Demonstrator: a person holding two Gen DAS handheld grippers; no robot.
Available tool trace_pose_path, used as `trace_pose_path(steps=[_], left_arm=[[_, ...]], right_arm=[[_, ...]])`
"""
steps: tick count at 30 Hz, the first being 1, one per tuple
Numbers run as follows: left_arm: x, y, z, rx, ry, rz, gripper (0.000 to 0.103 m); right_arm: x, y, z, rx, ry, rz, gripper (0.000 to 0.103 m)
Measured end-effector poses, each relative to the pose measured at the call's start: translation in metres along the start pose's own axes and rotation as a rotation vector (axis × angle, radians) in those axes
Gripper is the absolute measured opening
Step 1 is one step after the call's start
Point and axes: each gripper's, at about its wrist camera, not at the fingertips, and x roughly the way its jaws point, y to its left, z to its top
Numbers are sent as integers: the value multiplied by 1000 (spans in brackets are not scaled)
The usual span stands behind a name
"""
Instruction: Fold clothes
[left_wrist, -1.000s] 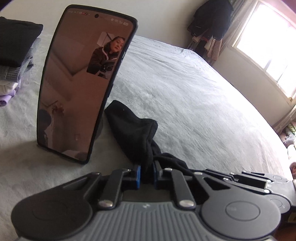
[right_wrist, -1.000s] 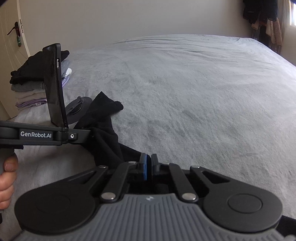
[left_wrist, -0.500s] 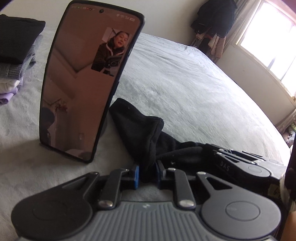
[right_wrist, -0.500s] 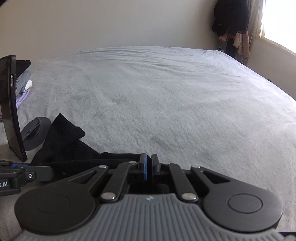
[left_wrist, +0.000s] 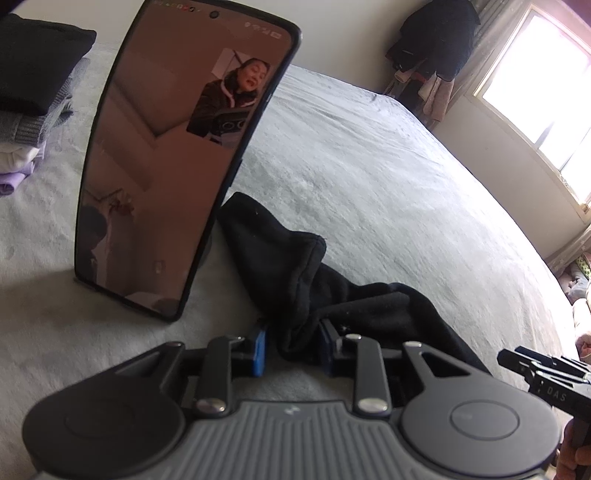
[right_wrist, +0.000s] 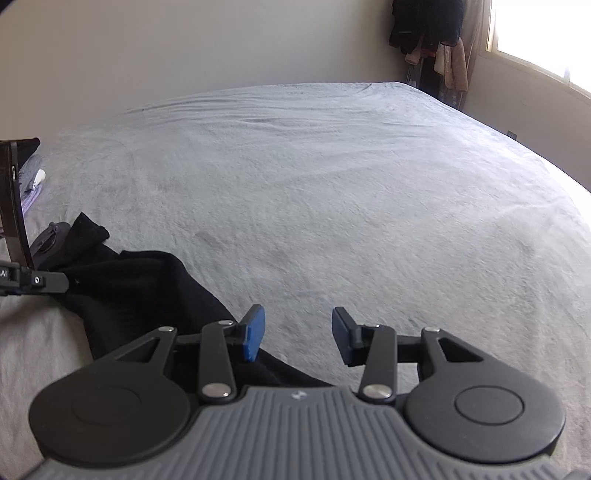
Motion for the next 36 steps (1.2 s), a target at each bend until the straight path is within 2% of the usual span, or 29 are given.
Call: trace_pose_path(steps=[4, 5, 7, 8, 9, 13, 16, 19, 22, 23, 25, 26, 27, 28, 29, 32, 36], left_arm=[[0, 0, -2, 11, -6, 18, 21], [0, -1, -2, 21, -6, 24, 19], [0, -3, -3, 42, -6, 35, 18], [-1, -4, -3, 52, -7, 39, 18], [0, -4, -3, 55, -8, 40, 18], [0, 0, -2, 43, -3, 35, 18], [-1, 1, -1, 44, -2, 35, 18], [-2, 1, -1, 50, 0, 36, 17], [-5, 2, 0, 46, 4, 32, 18], [-6, 3, 0, 43, 6, 30, 21], [-6, 4, 1, 36, 11, 25, 22], [-6, 4, 2, 33, 14, 21, 22], [-6, 3, 2, 35, 14, 21, 24], [-7, 3, 2, 39, 15, 22, 25], [-8, 2, 2, 45, 15, 25, 27], [-16, -2, 1, 65, 3, 37, 34], [-29, -7, 0, 102, -52, 42, 34]], right_arm=[[3, -17, -16, -14, 76, -26, 45], [7, -18, -20, -18, 94, -30, 41], [13, -18, -29, -29, 108, -16, 27], [13, -16, -31, -27, 101, 0, 11], [12, -14, -31, -22, 100, 9, 4], [7, -6, -29, -50, 63, -62, 4], [5, -11, -27, -10, -7, -169, 4], [12, -13, -28, 33, -16, -196, 4], [16, -9, -29, 67, -7, -194, 7], [14, -8, -29, 91, -21, -201, 13], [4, -7, -28, 169, -64, -202, 15], [-2, -5, -29, 211, -85, -202, 19], [-7, -2, -30, 251, -100, -201, 24], [-12, 1, -32, 287, -114, -193, 42], [-14, 3, -36, 312, -124, -169, 49], [-20, 10, -47, 390, -156, -98, 49], [-28, 19, -62, 492, -198, -3, 49]])
